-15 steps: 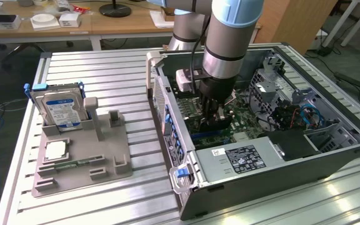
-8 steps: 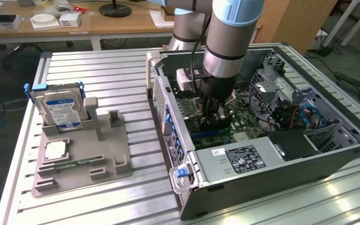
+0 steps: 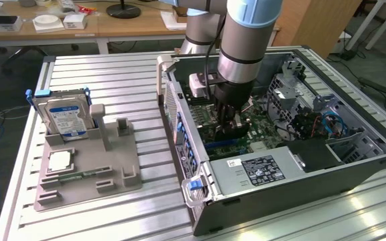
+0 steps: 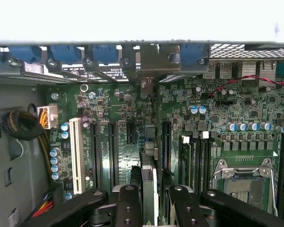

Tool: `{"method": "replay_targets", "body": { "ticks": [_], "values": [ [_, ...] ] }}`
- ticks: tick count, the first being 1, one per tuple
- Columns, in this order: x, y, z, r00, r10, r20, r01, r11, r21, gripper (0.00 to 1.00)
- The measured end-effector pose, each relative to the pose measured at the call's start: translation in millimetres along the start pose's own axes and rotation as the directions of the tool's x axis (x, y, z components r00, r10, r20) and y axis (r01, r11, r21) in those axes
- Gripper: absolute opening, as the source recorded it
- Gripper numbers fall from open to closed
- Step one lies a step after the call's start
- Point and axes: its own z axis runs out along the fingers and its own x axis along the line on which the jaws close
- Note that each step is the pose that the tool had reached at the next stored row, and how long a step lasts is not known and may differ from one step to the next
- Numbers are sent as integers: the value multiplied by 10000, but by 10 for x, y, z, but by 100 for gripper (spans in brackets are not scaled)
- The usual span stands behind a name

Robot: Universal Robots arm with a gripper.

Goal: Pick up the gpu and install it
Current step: 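Insert the gpu into the slot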

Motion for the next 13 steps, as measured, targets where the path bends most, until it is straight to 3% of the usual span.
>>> {"method": "replay_targets", "body": {
  "ticks": [13],
  "values": [
    [3,19,67,10000,-40,-4,40,10000,11,27]
  ]
}}
